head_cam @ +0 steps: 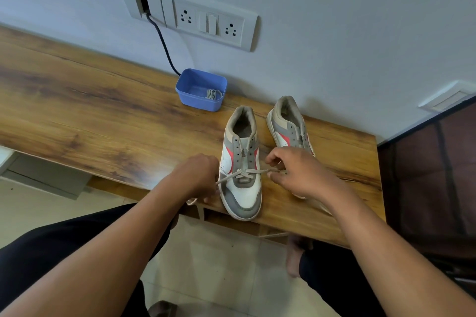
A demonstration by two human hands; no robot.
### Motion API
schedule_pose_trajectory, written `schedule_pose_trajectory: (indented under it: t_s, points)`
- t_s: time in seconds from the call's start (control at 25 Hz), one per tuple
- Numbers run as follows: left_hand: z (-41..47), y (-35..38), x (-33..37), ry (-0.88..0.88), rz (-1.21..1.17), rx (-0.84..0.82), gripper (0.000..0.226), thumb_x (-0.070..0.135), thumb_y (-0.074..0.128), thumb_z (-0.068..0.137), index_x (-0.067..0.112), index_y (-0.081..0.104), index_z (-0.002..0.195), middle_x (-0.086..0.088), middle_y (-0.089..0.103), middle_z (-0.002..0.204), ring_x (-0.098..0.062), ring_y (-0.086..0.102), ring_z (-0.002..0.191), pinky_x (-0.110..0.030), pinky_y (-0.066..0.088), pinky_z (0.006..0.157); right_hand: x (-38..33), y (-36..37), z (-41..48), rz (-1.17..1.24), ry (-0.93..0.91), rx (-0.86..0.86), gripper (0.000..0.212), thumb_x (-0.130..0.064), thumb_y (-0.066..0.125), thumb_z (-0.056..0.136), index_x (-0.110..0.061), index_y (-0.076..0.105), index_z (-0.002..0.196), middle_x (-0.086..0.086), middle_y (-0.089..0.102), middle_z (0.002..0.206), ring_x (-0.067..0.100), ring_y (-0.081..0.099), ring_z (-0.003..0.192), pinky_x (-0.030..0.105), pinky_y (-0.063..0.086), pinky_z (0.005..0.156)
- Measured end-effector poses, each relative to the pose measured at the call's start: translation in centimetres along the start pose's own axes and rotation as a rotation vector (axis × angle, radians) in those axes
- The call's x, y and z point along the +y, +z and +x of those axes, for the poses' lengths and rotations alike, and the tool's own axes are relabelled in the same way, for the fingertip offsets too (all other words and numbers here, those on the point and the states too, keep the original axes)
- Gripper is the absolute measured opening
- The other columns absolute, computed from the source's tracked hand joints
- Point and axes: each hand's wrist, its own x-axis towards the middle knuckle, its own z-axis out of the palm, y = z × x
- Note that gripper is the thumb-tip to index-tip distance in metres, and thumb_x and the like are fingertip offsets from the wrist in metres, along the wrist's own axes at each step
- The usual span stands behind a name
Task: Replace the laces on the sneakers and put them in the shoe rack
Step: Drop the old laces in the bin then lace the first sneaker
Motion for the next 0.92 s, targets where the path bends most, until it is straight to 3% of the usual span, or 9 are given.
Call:
schedule_pose_trajectory:
  t_s: [0.16, 0.28, 0.44, 0.64, 0.76, 0.92]
  points:
    - [0.8, -0.4, 0.0, 0.044, 0.067, -0.007, 0.025, 0.038, 0.082, 0.081, 0.021, 0.071, 0.095, 0.003, 0.069, 0.089, -0.017, 0.064, 0.087, -0.031, 0.055, 0.071, -0.5, 0.8, 1.1, -0.054, 0.011, -0.070, 0.018, -0.042, 0.076, 0.092, -0.031, 0.067, 0.103, -0.013, 0.066, 0.102, 0.009, 0.065, 0.095, 0.036, 0.058, 0.083]
    - [0.9, -0.8, -0.4, 0.057, 0.099, -0.034, 0.033, 0.048, 0.083, 0.078, 0.024, 0.073, 0.098, 0.004, 0.072, 0.096, -0.018, 0.065, 0.092, -0.035, 0.058, 0.081, -0.3, 0.3, 1.0, 0.025, -0.002, -0.075, 0.024, -0.044, 0.078, 0.088, -0.035, 0.064, 0.106, -0.017, 0.066, 0.101, 0.003, 0.064, 0.094, 0.032, 0.056, 0.082]
    - [0.8, -1.3, 0.2, 0.067, 0.077, -0.044, 0.037, 0.051, 0.077, 0.084, 0.021, 0.074, 0.104, 0.002, 0.072, 0.099, -0.017, 0.065, 0.093, -0.026, 0.047, 0.068, -0.9, 1.1, 1.0, 0.188, -0.009, -0.065, 0.029, -0.030, 0.079, 0.088, -0.028, 0.062, 0.112, -0.011, 0.067, 0.099, 0.005, 0.066, 0.091, 0.035, 0.059, 0.086]
    - [0.8, -2.8, 0.9, 0.094, 0.054, 0.018, 0.033, 0.050, 0.073, 0.088, 0.020, 0.072, 0.102, 0.006, 0.068, 0.096, -0.015, 0.062, 0.092, -0.027, 0.047, 0.071, -0.4, -0.2, 1.0, 0.247, 0.074, -0.044, 0.014, -0.014, 0.079, 0.089, -0.024, 0.074, 0.098, -0.008, 0.073, 0.086, 0.004, 0.069, 0.078, 0.020, 0.053, 0.069]
    - [1.4, -3.6, 0.7, 0.103, 0.053, 0.060, 0.029, 0.048, 0.075, 0.087, 0.021, 0.074, 0.098, 0.005, 0.069, 0.097, -0.016, 0.063, 0.094, -0.032, 0.054, 0.080, -0.6, -0.4, 0.8, 0.301, 0.094, -0.066, 0.019, -0.018, 0.081, 0.087, -0.026, 0.071, 0.102, -0.008, 0.073, 0.092, 0.006, 0.070, 0.084, 0.024, 0.059, 0.076]
    - [2.2, -3.8, 1.0, 0.125, 0.067, 0.030, 0.028, 0.047, 0.076, 0.086, 0.022, 0.073, 0.097, 0.004, 0.068, 0.098, -0.016, 0.062, 0.095, -0.033, 0.054, 0.083, -1.3, 0.9, 1.3, 0.179, 0.037, -0.074, 0.039, -0.027, 0.086, 0.082, -0.028, 0.059, 0.110, -0.011, 0.067, 0.099, 0.005, 0.066, 0.088, 0.033, 0.059, 0.083]
